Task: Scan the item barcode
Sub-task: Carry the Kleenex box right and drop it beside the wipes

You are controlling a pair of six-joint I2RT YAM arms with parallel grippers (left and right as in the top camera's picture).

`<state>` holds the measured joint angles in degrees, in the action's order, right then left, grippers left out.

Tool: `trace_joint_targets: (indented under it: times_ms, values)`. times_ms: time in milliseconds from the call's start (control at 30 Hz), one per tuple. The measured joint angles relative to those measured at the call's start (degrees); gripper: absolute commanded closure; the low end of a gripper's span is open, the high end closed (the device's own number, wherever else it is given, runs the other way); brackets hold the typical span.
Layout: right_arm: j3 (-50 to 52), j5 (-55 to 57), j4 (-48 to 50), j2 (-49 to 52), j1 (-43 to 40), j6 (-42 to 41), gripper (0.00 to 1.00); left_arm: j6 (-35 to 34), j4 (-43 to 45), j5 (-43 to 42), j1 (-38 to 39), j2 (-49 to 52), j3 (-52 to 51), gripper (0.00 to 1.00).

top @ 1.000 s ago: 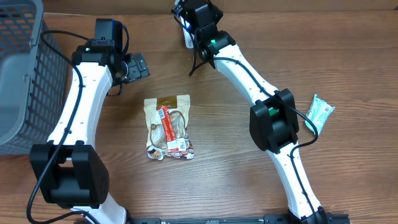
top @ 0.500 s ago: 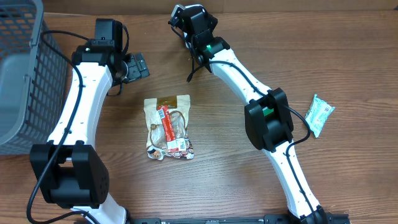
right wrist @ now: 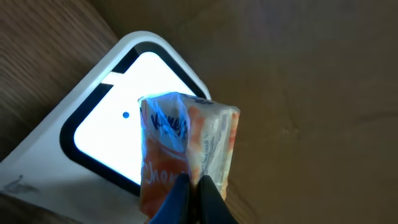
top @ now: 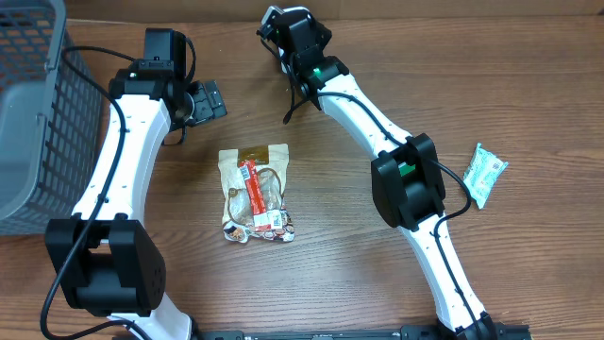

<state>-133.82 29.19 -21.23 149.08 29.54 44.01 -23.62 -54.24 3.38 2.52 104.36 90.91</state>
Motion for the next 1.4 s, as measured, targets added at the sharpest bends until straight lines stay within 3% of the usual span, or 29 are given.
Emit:
trace_joint_targets:
  times_ms: [233,467,700,833,1067,1400]
  values:
    - [0.0,0.2,-12.7,-8.0,0.1,-13.4,0.96,0.0,0.0,0.0,0.0,0.0,0.0,0.0]
    - [-0.3,0.2,-34.9,-23.9,-1.0,-26.9,0.96,0.0,0.0,0.0,0.0,0.0,0.0,0.0]
    - [-1.0,-1.4,-60.8,-29.5,-8.5,-40.6,0.96,0.0,0.0,0.0,0.0,0.0,0.0,0.0]
    - [1.6,-6.1,-69.7,-28.7,-15.5,-49.6,0.96,0.0,0.0,0.0,0.0,0.0,0.0,0.0]
    - [11.5,-11.0,-71.7,-28.6,-26.5,-64.2,0.96,0.0,0.0,0.0,0.0,0.0,0.0,0.0]
    - [29.3,-13.9,-63.1,-28.5,-31.2,-68.4,0.96,0.0,0.0,0.0,0.0,0.0,0.0,0.0]
